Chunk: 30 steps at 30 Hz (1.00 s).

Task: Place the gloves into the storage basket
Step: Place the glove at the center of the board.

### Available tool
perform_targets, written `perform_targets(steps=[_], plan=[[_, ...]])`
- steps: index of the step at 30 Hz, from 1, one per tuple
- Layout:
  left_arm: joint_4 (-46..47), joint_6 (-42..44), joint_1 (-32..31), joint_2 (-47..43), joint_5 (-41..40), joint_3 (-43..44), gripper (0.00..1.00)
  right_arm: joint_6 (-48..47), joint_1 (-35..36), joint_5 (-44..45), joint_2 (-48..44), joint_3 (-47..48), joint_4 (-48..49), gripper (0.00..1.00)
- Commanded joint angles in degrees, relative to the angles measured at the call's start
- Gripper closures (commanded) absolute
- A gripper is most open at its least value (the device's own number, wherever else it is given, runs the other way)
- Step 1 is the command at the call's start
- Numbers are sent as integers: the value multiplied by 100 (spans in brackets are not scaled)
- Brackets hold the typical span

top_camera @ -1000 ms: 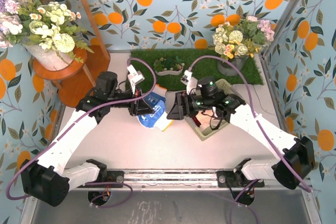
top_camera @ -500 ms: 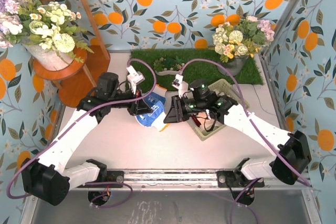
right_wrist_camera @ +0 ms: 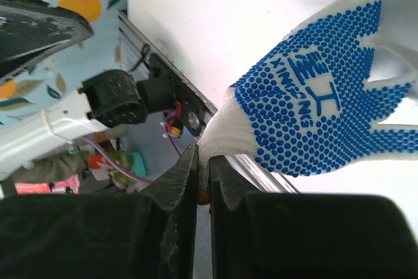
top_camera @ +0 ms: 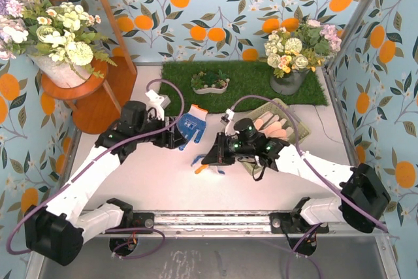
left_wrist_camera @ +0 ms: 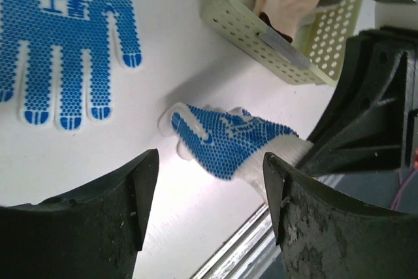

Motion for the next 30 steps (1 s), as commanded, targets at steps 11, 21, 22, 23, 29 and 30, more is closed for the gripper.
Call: perform_targets(steps=[11,21,22,23,29,30], plan=[[-387,-24,67,182,-1773,1640,27,-3,96,738,563,1508,1035,100],[-566,-509,76,-71,-1546,903,28,772,1330,1375,1480,-464,2758,100],[-502,-628,72,-127,-1383,687,29,905,1482,1411,1591,-590,2920,100],[-417,-736,76,-182,-1235,457,29,991,1624,1427,1684,-693,3038,100],[39,-1354,67,-152,-388,-489,37,1406,2095,1545,2085,-817,3122,100],[118,-1418,63,-158,-353,-633,38,1434,2125,1560,2123,-786,2998,100]])
